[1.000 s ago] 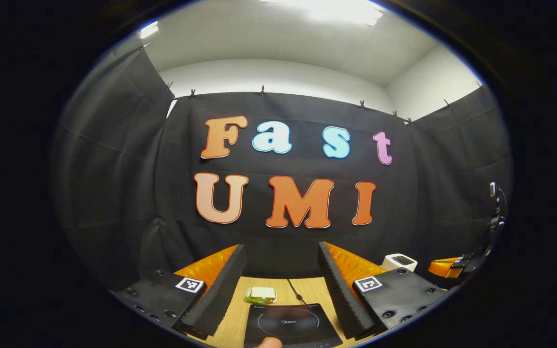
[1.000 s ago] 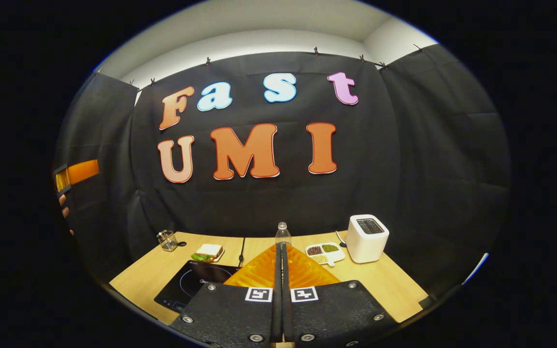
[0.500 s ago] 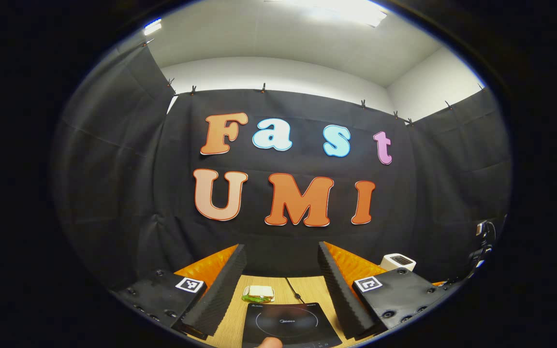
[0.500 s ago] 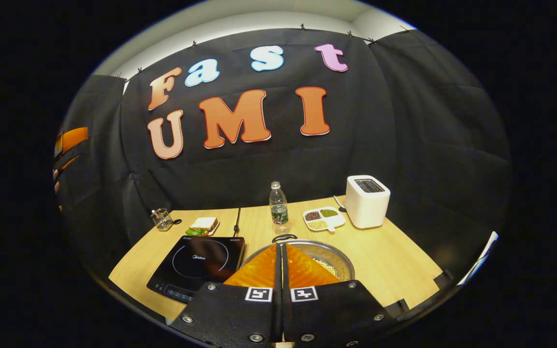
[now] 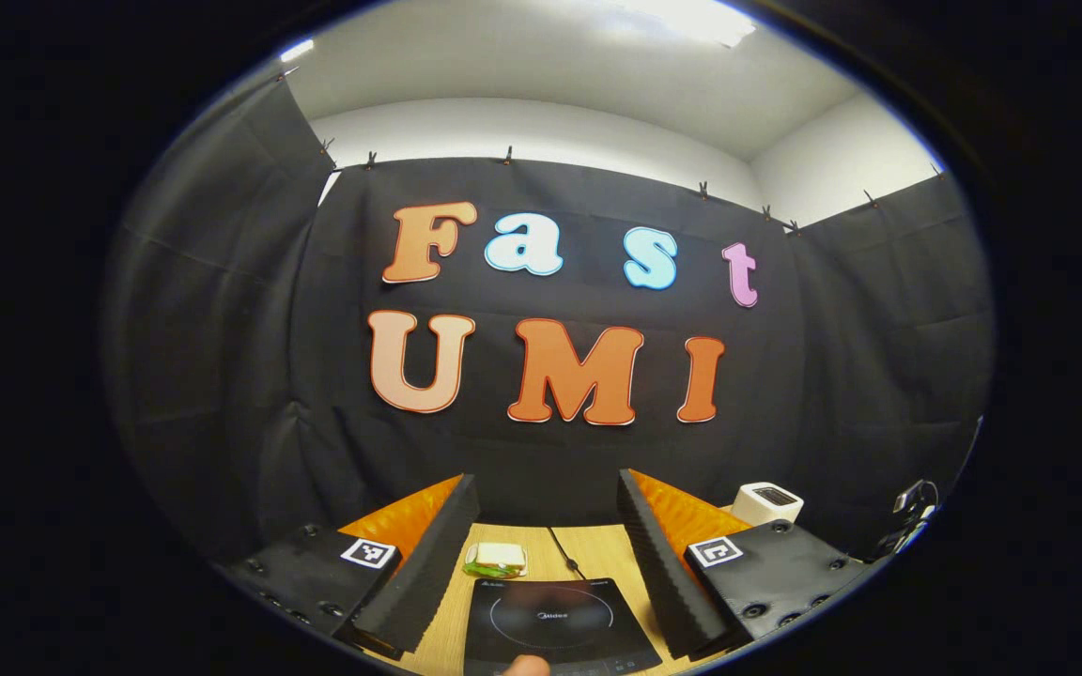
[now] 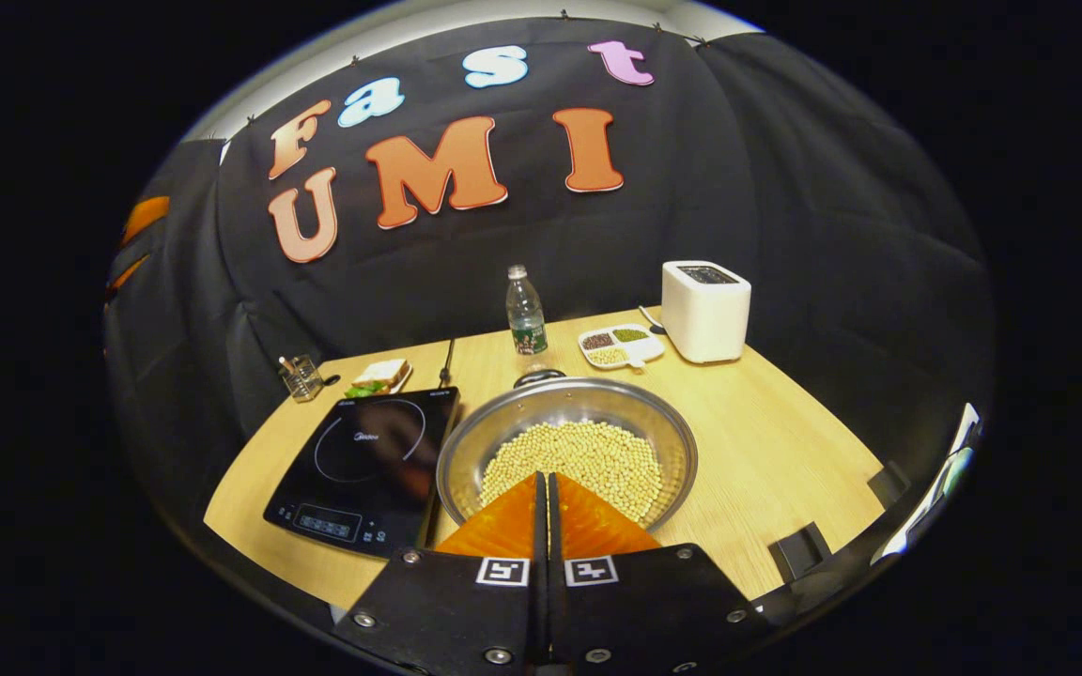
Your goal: First push the handle of the pot to place it horizontally, then grasp the pot with both hands and set it on the induction cooktop.
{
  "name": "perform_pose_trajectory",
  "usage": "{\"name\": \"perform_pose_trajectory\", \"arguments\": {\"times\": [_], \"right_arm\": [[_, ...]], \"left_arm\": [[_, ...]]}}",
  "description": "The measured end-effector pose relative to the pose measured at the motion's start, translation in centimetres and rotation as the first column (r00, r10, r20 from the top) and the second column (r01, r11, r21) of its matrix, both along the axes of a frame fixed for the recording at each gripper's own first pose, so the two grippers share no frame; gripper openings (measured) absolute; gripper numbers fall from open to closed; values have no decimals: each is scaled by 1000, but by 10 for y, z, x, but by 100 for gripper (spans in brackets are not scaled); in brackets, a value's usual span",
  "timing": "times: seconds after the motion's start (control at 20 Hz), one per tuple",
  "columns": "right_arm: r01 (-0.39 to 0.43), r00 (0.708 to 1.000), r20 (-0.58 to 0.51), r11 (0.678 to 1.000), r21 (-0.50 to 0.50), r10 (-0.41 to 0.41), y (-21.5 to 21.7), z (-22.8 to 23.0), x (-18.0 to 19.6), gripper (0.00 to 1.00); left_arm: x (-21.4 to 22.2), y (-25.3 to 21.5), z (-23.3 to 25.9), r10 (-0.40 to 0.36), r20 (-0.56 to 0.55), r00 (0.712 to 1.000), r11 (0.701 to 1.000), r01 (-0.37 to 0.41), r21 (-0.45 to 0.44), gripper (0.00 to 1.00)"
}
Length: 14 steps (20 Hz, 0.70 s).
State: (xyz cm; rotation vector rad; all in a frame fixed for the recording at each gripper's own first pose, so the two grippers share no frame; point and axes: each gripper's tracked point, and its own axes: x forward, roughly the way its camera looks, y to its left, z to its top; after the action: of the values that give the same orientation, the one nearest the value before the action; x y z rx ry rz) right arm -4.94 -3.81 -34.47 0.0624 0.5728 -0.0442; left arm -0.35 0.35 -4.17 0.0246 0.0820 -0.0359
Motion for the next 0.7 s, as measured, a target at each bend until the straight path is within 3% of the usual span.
{"name": "perform_pose_trajectory", "arguments": {"times": [0.4,0.7], "right_arm": [[-88,990,-104,996,32,91,30,-47,-40,0],[-88,979,-183,995,39,94,27,-81,-51,0]], "left_arm": [[1,-4,-11,-8,-23,1000,1000,8,10,98],[5,-3,-24,-5,-54,999,1000,6,5,98]]}}
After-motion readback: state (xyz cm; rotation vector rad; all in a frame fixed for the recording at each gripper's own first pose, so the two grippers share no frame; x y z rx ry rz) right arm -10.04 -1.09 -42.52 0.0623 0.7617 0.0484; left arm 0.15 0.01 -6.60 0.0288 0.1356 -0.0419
